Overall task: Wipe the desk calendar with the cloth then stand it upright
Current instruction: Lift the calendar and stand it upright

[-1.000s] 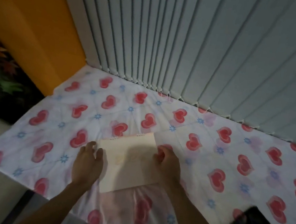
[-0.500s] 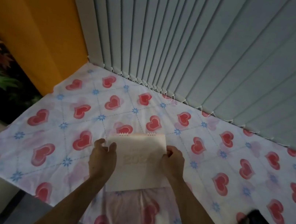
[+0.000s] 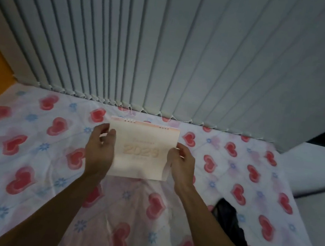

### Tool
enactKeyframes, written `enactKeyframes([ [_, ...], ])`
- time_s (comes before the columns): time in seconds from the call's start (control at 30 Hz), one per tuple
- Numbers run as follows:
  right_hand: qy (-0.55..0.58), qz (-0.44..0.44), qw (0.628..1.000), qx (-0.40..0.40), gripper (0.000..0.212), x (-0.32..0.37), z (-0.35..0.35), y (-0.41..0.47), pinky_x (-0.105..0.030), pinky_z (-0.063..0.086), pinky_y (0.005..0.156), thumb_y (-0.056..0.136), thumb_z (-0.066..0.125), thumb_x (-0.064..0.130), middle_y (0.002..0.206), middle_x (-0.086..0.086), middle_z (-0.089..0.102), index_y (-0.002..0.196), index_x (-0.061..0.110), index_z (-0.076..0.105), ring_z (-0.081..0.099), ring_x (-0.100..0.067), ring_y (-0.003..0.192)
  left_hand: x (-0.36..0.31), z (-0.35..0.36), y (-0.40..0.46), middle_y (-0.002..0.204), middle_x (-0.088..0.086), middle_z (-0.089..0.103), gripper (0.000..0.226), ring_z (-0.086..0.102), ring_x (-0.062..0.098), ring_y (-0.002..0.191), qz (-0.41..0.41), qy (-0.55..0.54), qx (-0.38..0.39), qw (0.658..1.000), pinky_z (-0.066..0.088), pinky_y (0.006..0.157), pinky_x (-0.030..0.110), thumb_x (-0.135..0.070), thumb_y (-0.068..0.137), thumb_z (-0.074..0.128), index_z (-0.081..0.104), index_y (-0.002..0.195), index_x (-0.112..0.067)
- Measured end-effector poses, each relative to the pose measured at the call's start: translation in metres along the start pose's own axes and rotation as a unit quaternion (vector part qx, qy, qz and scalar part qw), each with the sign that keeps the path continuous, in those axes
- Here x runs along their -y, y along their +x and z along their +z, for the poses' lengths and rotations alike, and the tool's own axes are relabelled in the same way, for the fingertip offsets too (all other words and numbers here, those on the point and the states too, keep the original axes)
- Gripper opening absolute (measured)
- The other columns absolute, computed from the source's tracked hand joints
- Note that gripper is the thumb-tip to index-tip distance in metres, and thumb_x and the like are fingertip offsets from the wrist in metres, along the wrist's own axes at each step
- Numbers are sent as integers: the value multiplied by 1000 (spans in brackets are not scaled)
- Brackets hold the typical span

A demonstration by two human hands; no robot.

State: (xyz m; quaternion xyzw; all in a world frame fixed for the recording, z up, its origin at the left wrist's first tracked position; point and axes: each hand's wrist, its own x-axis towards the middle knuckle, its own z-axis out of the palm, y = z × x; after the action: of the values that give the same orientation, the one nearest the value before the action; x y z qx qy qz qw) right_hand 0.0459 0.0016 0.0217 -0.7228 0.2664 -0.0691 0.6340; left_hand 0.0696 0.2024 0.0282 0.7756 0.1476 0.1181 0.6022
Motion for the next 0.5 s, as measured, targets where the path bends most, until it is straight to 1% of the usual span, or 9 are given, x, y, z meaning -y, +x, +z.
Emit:
enactKeyframes([
  [0.03,13,3,1000,-6,17,3,-5,1,-26,50,63,82,56,24,85,12,68,94,22,67,62,-12,78,-1,4,0,106,-1,61,22,57,1,80,-4,-8,7,1000,40,55,4,-33,96,50,56,114,-22],
  [0.07,21,2,1000,-12,14,4,-11,3,-28,50,64,80,55,29,83,9,67,87,22,65,62,-16,78,-3,9,0,104,-1,61,21,58,-1,79,-5,-18,15,1000,41,54,3,-34,96,49,55,113,-23],
  [0.1,30,3,999,-18,15,4,-18,5,-34,52,68,80,55,32,85,5,68,85,22,64,63,-19,82,-4,15,-2,102,-1,62,21,59,-5,78,0,-30,28,999,42,53,3,-35,97,48,55,113,-23],
  [0.17,54,6,998,-27,20,1,-32,9,-48,53,81,88,53,34,94,-4,68,92,16,62,64,-25,90,-4,25,-7,102,2,62,23,58,-14,77,13,-55,58,997,42,55,1,-36,97,47,55,113,-22],
  [0.2,66,5,997,-28,22,-1,-38,9,-51,52,85,93,51,32,95,-9,67,94,12,60,63,-26,90,-2,30,-10,103,3,62,23,58,-14,79,18,-66,68,995,42,57,1,-36,97,46,56,112,-22],
  [0.27,90,9,996,-26,27,-7,-47,6,-51,51,87,98,47,32,102,-20,66,95,8,57,62,-30,93,2,35,-17,105,4,62,24,58,-11,82,23,-82,82,993,43,60,3,-38,96,44,57,111,-25],
  [0.33,101,21,994,-18,34,-13,-51,0,-53,49,90,99,44,35,109,-25,63,99,4,57,63,-32,94,10,38,-24,107,2,63,29,59,-6,85,7,-95,92,991,45,61,5,-41,94,41,58,113,-26],
  [0.43,109,21,994,-15,39,-21,-55,-8,-53,48,93,100,39,35,111,-26,63,102,1,58,62,-28,93,16,36,-36,113,4,65,44,62,7,98,4,-123,91,988,50,69,11,-49,93,39,60,121,-22],
  [0.5,112,22,993,-20,38,-25,-57,-10,-46,52,87,102,36,33,108,-21,67,101,5,62,65,-29,97,16,33,-42,110,4,68,50,64,11,99,16,-156,91,983,53,73,16,-56,93,39,63,119,-21],
])
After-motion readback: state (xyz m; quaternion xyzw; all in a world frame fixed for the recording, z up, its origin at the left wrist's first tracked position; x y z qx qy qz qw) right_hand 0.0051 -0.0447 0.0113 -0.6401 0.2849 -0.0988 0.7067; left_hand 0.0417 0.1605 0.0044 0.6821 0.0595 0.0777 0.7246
